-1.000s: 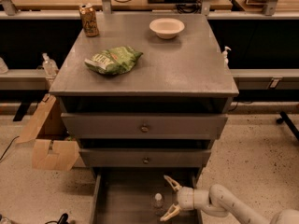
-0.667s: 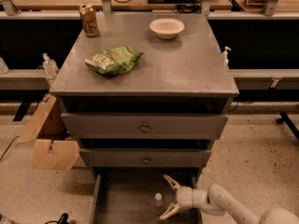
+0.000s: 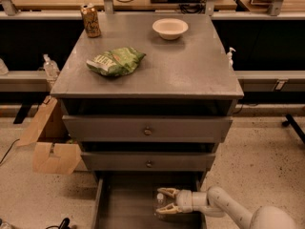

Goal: Pick water bottle from bottom drawer and place on counter

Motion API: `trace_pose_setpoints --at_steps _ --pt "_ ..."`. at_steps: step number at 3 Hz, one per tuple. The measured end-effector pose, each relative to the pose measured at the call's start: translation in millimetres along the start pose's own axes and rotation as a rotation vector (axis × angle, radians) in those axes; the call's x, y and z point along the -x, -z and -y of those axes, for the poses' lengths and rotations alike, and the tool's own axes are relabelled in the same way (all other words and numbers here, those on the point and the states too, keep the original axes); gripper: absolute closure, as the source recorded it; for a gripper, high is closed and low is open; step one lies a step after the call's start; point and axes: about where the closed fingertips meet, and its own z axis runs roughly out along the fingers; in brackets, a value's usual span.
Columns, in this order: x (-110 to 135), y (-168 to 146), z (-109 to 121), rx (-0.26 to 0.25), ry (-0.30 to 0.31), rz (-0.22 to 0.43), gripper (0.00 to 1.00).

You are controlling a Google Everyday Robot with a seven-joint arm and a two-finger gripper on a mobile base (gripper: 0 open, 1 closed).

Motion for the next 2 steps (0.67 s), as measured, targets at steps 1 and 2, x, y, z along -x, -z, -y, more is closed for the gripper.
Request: trace_pose_setpoints --at_steps 1,2 --pt "-1.7 -10.7 -4.0 0.058 -0.030 -0.035 0.66" --pt "1.8 -18.9 -9.0 0.104 -0.053 -0.053 0.89"
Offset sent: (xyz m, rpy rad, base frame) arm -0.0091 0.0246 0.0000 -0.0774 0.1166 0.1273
